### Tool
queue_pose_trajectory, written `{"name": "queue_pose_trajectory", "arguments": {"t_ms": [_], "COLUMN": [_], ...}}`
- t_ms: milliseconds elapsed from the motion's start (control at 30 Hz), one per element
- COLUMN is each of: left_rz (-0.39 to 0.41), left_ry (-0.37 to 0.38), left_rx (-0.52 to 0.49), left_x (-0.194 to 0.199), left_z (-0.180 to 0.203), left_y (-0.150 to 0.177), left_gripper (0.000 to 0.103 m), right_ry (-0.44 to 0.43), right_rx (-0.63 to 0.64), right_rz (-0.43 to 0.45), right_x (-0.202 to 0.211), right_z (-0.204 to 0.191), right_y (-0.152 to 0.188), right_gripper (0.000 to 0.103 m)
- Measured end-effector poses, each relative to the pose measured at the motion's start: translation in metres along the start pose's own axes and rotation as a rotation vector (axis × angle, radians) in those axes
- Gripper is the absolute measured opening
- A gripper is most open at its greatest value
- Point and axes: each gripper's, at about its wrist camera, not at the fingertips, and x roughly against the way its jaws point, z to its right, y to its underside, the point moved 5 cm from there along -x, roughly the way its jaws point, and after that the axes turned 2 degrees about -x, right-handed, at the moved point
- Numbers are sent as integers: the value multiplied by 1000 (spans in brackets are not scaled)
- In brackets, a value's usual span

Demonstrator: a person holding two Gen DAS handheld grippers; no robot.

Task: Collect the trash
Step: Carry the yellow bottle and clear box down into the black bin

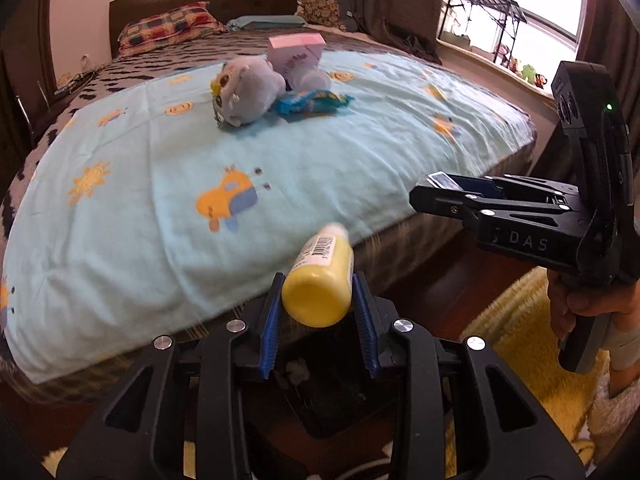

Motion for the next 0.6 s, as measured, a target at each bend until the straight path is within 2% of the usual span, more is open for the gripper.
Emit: {"name": "queue_pose_trajectory", "arguments": {"t_ms": [133, 333, 600], "left_rz": [-63, -170, -275], "left_ry": [15, 24, 28], "left_rx": [1, 42, 86], "left_x": [-6, -35, -76], "left_z": [9, 8, -2], "left_y": [25, 64, 93], "left_gripper": [30, 30, 30], "right_ry": [-6, -36, -38], "right_rx": [-28, -87, -140], "right_rz": [-68, -188, -324], "right_x": [-9, -35, -77], "right_z": [1, 3, 8], "right_y": [26, 66, 96], "right_gripper": [40, 40, 40]}}
